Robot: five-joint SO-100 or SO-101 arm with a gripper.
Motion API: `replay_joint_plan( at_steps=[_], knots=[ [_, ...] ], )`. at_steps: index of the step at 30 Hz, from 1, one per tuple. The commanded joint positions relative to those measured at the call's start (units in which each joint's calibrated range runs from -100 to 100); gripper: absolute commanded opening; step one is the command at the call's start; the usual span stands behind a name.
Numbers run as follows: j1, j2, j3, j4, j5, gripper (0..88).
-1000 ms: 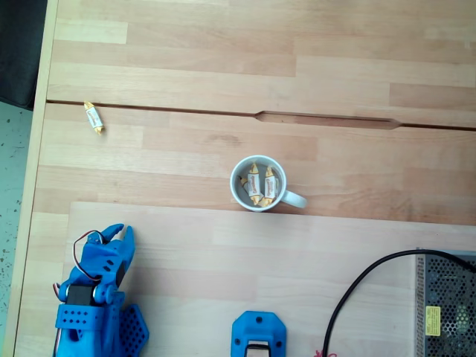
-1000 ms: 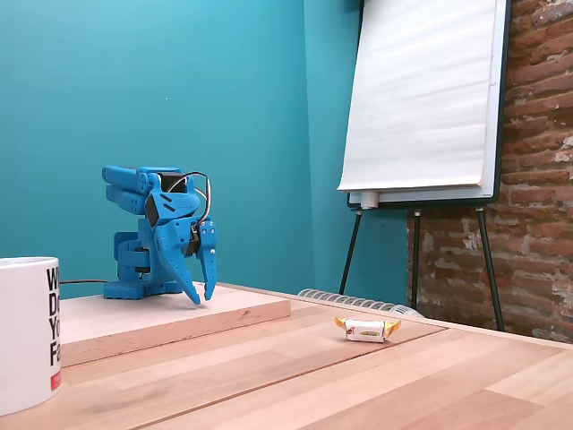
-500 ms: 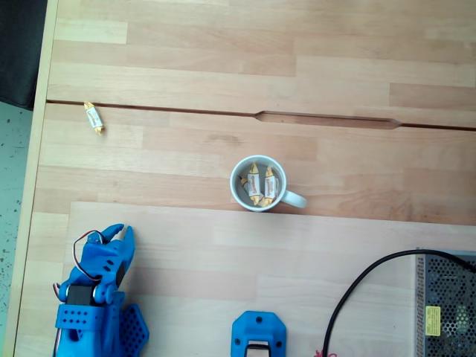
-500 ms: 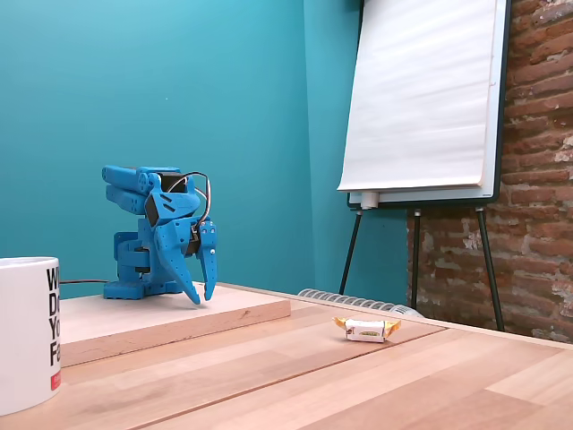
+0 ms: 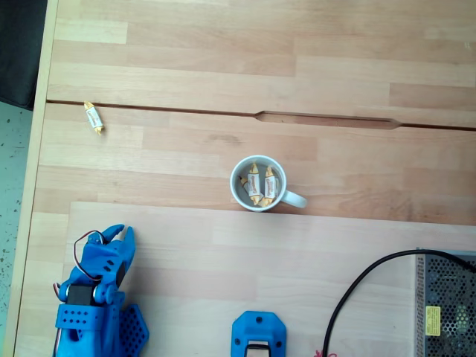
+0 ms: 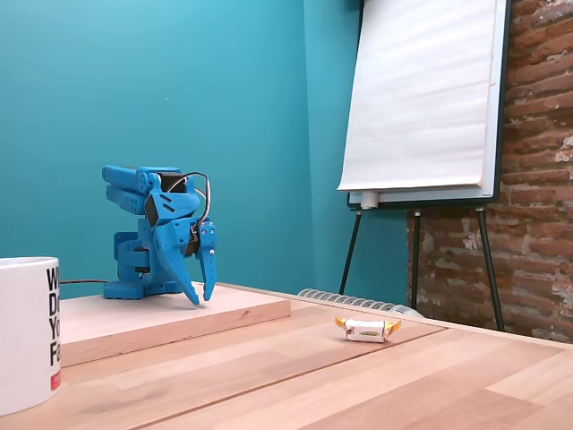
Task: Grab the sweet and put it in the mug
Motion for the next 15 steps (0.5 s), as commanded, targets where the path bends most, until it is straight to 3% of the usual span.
replay_joint_plan(
  at_steps=[1,15],
  knots=[
    [-0.3,3.5,-5.4,-0.7,-0.1,3.4],
    [-0.6,45.1,-45.1,-0.7,0.1,3.9]
  ],
)
